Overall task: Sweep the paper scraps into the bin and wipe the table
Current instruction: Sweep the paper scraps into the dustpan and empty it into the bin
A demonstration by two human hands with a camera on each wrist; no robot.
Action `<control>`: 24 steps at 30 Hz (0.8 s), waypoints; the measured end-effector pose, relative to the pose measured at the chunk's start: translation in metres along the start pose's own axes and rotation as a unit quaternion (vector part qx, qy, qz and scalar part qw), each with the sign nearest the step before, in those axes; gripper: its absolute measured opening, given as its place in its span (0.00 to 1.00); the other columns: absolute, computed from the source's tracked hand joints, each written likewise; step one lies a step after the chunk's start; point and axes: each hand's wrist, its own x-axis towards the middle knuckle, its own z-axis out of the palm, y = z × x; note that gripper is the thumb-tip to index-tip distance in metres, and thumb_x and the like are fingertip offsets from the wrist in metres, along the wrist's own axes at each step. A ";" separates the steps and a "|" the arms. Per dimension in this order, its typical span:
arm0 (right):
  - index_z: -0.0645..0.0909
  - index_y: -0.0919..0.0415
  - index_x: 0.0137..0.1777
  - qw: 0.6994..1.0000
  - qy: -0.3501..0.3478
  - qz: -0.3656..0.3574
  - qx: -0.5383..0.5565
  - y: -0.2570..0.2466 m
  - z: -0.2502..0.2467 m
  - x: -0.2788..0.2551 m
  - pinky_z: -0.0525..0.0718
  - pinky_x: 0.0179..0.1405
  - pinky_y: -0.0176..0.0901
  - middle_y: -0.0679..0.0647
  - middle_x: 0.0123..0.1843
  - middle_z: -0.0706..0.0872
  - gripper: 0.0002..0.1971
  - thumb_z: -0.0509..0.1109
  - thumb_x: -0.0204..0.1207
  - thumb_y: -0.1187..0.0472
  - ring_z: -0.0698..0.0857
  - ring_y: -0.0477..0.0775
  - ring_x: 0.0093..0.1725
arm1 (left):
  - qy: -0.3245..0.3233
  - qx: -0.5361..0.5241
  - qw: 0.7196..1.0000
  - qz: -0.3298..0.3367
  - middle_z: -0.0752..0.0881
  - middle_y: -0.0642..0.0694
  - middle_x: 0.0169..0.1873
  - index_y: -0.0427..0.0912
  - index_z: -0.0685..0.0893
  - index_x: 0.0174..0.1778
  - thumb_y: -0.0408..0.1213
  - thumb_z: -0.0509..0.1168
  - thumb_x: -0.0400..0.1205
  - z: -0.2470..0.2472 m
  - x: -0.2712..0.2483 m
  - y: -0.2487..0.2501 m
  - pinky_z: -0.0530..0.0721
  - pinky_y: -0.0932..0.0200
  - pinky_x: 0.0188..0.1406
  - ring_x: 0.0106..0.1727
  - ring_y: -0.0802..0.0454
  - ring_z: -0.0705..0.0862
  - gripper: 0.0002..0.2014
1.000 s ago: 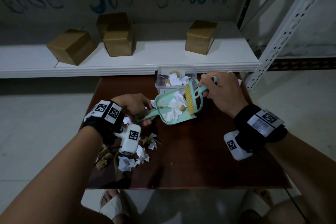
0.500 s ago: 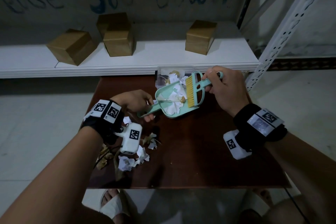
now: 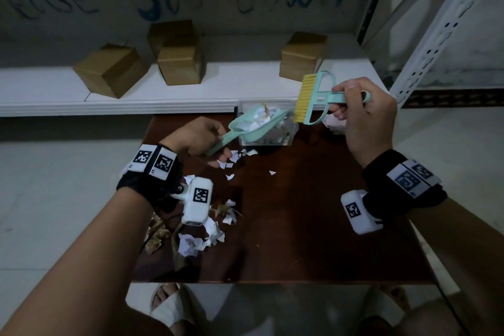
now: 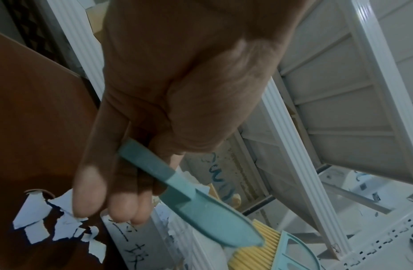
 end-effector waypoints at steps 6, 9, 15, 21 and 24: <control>0.89 0.63 0.51 1.000 -0.010 0.010 0.018 -0.002 0.002 -0.002 0.90 0.33 0.52 0.52 0.38 0.90 0.19 0.59 0.90 0.54 0.89 0.45 0.35 | 0.041 -0.019 0.999 0.030 0.85 0.30 0.36 0.33 0.76 0.52 0.20 0.46 0.91 0.003 -0.005 0.006 0.92 0.46 0.30 0.33 0.41 0.82 0.13; 0.89 0.64 0.52 1.000 -0.015 -0.007 0.007 -0.001 0.003 -0.003 0.89 0.33 0.48 0.51 0.40 0.90 0.19 0.59 0.91 0.54 0.89 0.42 0.36 | 0.053 -0.004 0.998 0.034 0.86 0.32 0.34 0.33 0.78 0.50 0.23 0.49 0.92 0.004 -0.002 0.005 0.92 0.47 0.32 0.32 0.42 0.81 0.13; 0.89 0.64 0.52 1.000 -0.015 -0.008 0.005 0.001 0.003 -0.003 0.89 0.34 0.48 0.53 0.40 0.91 0.19 0.59 0.91 0.53 0.90 0.44 0.36 | 0.050 0.019 0.998 0.025 0.88 0.36 0.30 0.31 0.81 0.48 0.25 0.52 0.92 0.006 0.002 0.003 0.92 0.42 0.42 0.30 0.41 0.84 0.13; 0.89 0.64 0.52 1.000 -0.009 -0.002 0.012 0.000 0.003 -0.002 0.89 0.34 0.46 0.53 0.40 0.91 0.20 0.59 0.90 0.52 0.90 0.43 0.36 | 0.078 -0.016 0.996 0.045 0.87 0.33 0.35 0.29 0.82 0.49 0.27 0.56 0.92 0.008 0.001 0.008 0.87 0.60 0.23 0.27 0.45 0.85 0.11; 0.88 0.65 0.52 1.000 0.010 -0.005 0.013 -0.002 0.002 -0.002 0.90 0.33 0.48 0.56 0.41 0.91 0.19 0.59 0.91 0.53 0.91 0.45 0.38 | 0.087 -0.056 0.993 0.063 0.86 0.32 0.35 0.26 0.83 0.46 0.28 0.58 0.92 0.013 0.004 0.011 0.86 0.64 0.25 0.23 0.50 0.86 0.13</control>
